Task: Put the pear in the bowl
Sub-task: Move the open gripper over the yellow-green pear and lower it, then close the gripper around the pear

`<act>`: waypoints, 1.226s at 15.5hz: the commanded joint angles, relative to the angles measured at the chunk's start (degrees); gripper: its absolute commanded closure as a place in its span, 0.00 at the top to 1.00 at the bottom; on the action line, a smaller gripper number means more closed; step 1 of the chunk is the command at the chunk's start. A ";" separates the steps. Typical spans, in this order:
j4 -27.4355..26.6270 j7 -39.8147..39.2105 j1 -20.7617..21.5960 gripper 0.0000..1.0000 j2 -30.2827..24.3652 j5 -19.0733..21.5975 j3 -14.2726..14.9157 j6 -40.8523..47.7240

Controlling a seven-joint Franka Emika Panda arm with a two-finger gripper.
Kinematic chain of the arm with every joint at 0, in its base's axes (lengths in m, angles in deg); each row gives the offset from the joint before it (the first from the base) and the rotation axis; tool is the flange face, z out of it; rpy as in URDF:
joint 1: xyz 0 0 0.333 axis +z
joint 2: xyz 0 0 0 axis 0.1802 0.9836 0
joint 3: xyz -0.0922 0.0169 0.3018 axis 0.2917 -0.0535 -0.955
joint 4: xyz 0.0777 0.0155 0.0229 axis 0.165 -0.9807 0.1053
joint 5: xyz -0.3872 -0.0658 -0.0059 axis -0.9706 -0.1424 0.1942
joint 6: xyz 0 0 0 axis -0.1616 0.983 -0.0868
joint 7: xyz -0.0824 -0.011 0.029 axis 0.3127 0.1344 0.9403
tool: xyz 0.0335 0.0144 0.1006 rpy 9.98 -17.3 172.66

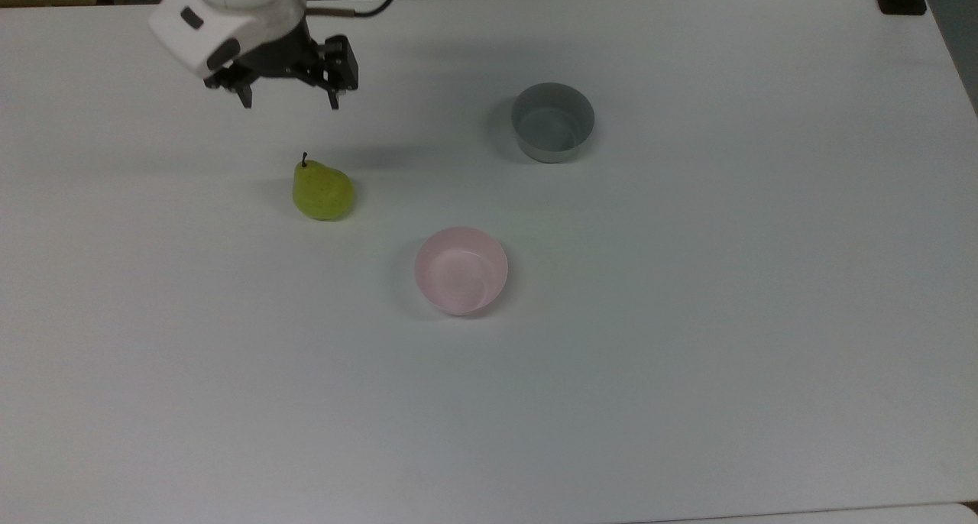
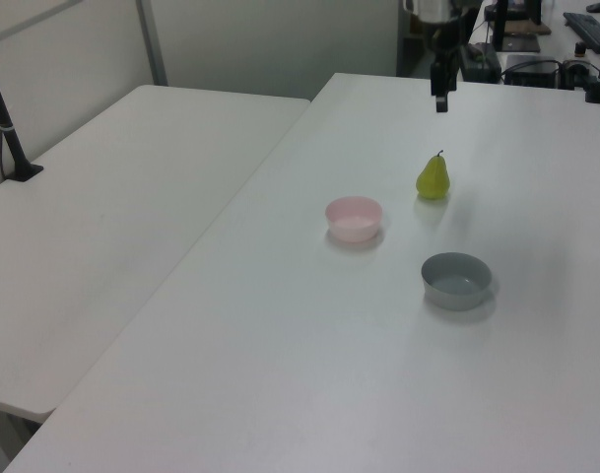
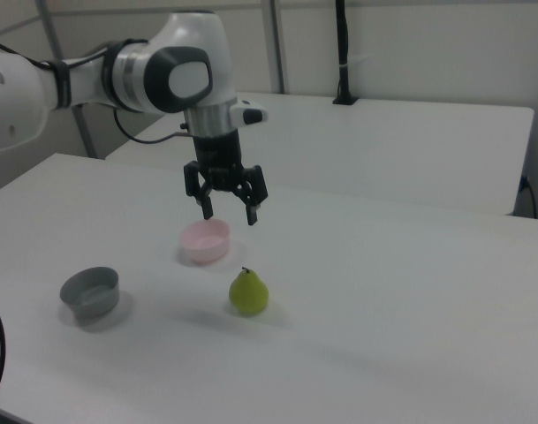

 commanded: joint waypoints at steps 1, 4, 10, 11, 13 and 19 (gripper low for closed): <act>0.39 -0.67 0.67 1.00 3.38 -1.19 0.74 -2.98; -4.26 -0.85 1.46 1.00 4.08 -2.95 0.74 -7.72; -9.09 -1.02 1.64 1.00 6.98 -5.15 0.74 -13.26; -9.45 -1.02 1.64 1.00 7.51 -5.15 0.74 -13.88; -9.63 -1.02 2.25 1.00 8.56 -5.33 0.74 -14.41; -9.89 -0.50 2.78 1.00 11.03 -6.38 0.56 -17.13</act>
